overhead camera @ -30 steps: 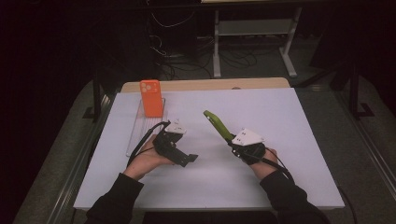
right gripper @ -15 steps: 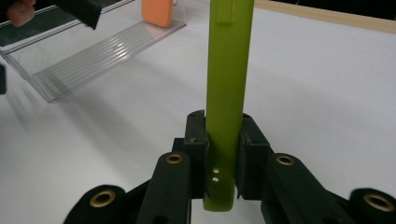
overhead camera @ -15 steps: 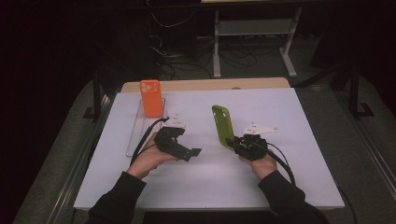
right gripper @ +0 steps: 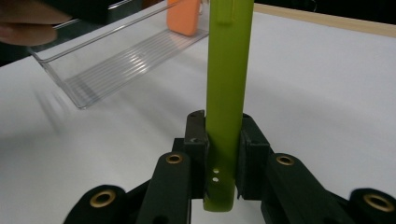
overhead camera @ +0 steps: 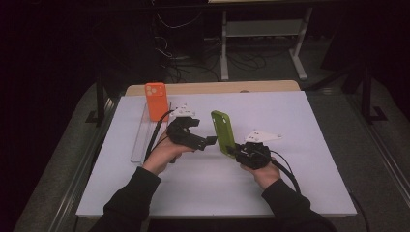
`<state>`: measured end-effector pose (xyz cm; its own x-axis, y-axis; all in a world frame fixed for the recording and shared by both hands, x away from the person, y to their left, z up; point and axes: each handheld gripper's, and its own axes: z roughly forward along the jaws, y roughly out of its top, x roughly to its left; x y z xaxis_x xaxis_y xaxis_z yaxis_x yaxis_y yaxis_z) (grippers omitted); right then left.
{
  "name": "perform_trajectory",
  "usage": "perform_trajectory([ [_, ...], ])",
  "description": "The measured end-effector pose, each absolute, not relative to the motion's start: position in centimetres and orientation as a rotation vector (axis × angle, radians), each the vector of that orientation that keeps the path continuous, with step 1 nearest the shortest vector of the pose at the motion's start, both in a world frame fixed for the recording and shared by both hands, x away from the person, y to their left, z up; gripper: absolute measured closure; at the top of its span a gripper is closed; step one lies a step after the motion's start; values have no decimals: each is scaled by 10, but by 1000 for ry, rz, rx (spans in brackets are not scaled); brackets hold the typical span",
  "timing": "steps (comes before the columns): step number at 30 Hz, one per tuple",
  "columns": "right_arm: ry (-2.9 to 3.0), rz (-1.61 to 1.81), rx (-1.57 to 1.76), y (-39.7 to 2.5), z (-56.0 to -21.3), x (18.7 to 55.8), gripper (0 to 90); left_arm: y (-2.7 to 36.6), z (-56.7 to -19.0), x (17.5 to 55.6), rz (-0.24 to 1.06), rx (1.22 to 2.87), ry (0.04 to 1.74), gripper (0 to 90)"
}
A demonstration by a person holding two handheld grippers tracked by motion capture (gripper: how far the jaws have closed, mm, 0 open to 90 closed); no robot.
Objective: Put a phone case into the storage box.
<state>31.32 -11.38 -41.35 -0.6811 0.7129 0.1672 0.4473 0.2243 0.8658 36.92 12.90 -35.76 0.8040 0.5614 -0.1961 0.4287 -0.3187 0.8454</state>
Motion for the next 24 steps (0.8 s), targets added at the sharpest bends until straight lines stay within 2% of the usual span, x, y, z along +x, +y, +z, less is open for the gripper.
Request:
perform_trajectory([
  [16,2243,1493,1059,-95,-413,307,760,113,-369,372,142,1948,679,0],
  [24,2259,1477,1049,-91,-416,307,760,110,-373,372,129,1909,703,0],
])
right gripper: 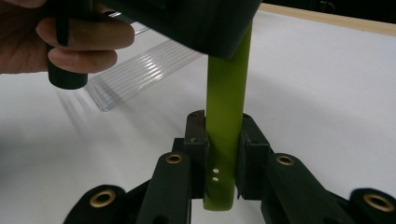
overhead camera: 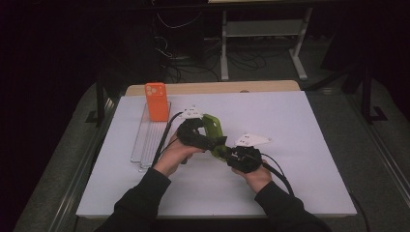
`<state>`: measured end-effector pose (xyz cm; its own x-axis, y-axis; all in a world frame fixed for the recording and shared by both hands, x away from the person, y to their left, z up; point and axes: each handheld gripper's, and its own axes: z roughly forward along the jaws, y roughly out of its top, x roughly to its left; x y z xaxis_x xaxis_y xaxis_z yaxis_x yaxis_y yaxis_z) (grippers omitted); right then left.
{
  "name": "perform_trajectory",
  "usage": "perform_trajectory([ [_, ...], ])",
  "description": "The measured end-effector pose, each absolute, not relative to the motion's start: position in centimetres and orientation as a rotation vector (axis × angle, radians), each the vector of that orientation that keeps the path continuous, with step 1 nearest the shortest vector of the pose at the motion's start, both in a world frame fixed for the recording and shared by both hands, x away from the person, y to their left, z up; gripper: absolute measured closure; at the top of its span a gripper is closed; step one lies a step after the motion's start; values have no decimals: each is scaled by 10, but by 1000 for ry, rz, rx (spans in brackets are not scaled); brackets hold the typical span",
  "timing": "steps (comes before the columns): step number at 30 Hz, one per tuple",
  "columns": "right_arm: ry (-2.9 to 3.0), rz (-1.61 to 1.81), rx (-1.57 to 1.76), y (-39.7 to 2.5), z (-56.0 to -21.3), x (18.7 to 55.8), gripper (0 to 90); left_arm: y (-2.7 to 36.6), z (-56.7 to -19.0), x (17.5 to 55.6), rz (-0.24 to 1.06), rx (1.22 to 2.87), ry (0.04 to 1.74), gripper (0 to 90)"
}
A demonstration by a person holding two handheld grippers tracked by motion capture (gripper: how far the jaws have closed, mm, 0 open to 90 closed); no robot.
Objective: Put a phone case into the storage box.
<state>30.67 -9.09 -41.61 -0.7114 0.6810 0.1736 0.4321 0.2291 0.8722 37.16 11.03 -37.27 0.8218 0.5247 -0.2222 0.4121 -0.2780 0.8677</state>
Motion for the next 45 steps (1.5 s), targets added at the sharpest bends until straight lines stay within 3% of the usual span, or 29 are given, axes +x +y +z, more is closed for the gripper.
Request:
perform_trajectory([
  [3,2267,1467,1043,-90,-418,307,760,110,-374,371,128,1894,730,5],
  [9,2280,1454,1043,-86,-420,307,760,116,-375,370,147,1868,765,109],
  [18,2291,1440,1007,-87,-420,311,745,114,-374,371,142,1856,783,137],
  [21,2307,1422,1018,-88,-421,312,561,115,-370,370,177,1873,779,141],
  [24,2325,1406,1011,-93,-418,311,451,119,-366,371,189,1852,796,142],
  [45,2362,1255,1060,-145,-429,300,0,140,-330,380,289,1848,786,143],
])
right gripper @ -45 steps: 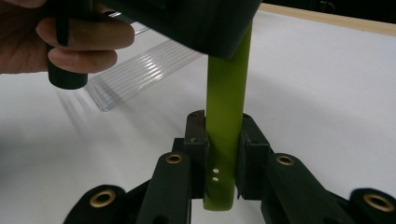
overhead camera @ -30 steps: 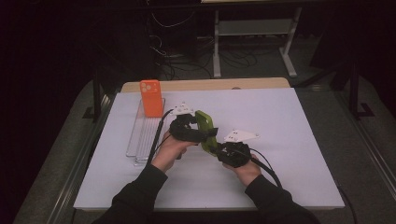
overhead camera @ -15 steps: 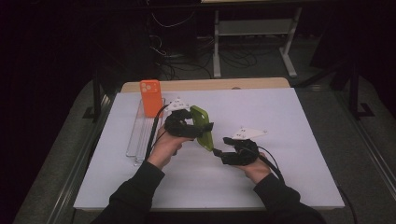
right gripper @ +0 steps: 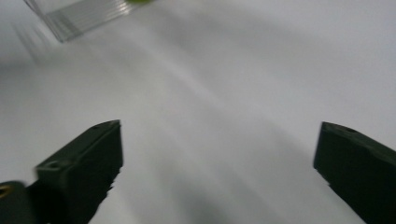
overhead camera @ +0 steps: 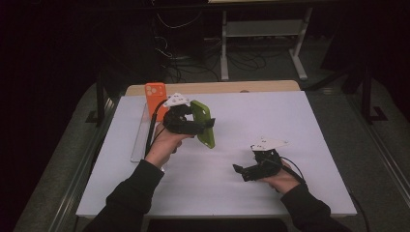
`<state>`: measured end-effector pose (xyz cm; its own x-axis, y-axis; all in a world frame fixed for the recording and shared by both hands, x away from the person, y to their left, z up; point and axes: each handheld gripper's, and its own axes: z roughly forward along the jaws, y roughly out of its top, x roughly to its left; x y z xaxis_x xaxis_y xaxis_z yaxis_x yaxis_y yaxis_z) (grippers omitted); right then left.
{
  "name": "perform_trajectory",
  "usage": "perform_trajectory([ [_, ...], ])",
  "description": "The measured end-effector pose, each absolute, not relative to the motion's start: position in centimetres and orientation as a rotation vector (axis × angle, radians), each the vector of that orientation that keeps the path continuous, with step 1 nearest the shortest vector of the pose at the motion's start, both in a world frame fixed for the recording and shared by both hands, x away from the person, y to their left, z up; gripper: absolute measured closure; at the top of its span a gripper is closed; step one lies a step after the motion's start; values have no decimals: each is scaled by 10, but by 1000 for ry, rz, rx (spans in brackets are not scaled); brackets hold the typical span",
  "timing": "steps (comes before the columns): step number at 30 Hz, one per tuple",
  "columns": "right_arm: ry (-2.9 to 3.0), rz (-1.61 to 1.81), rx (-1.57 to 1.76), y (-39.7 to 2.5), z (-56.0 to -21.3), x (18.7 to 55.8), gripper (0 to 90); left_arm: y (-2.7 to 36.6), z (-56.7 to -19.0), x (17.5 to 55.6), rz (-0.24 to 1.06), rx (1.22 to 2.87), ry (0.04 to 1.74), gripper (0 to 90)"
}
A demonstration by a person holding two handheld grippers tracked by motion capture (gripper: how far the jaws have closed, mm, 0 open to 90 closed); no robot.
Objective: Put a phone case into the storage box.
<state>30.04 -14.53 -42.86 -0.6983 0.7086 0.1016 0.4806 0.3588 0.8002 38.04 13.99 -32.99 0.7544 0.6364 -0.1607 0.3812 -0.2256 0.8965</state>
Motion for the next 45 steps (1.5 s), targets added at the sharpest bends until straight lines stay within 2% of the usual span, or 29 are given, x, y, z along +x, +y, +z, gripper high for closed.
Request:
perform_trajectory([
  [20,2372,1190,1073,-185,-440,281,0,162,-312,389,369,1857,826,144],
  [45,2397,1169,1069,-184,-442,283,0,211,-285,419,589,1785,976,145],
])
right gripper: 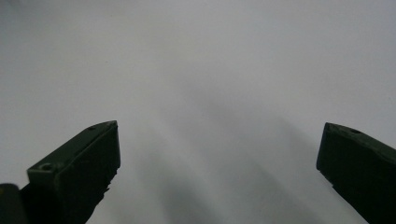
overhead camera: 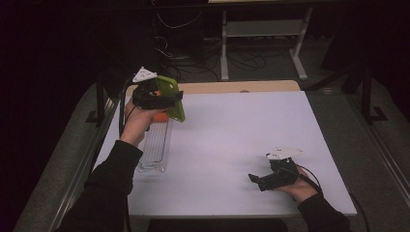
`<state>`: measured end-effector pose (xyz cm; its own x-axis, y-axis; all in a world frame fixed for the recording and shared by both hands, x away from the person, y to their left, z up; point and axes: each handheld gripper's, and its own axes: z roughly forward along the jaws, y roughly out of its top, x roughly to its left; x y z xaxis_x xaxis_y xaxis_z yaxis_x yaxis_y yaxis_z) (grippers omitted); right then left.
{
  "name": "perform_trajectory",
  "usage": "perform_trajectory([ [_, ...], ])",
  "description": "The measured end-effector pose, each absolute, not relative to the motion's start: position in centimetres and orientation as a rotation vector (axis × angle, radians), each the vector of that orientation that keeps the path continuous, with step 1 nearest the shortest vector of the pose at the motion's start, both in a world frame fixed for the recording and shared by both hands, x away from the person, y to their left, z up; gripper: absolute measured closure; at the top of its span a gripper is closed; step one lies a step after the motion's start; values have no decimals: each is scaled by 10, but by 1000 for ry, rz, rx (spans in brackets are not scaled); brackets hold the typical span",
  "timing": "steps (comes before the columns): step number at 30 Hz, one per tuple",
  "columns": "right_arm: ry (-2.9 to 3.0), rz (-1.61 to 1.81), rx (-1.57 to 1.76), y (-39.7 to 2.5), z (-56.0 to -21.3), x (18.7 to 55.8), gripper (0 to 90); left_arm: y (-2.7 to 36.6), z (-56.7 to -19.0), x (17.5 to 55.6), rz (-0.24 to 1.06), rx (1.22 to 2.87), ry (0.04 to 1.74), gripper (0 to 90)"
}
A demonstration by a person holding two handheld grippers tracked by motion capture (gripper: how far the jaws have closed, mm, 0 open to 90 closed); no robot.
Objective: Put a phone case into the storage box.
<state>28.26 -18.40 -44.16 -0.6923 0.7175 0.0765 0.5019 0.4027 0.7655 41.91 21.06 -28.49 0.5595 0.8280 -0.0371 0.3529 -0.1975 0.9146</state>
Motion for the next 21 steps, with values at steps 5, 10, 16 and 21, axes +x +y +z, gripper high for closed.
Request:
perform_trajectory([
  [5,2398,1177,1070,-183,-441,283,0,220,-285,426,638,1782,1021,145],
  [10,2399,1173,1075,-184,-441,283,0,225,-286,431,670,1778,1051,145],
  [16,2397,1179,1076,-184,-441,282,0,229,-285,437,703,1761,1087,145],
  [21,2398,1175,1081,-184,-441,282,0,230,-286,442,760,1762,1118,146],
])
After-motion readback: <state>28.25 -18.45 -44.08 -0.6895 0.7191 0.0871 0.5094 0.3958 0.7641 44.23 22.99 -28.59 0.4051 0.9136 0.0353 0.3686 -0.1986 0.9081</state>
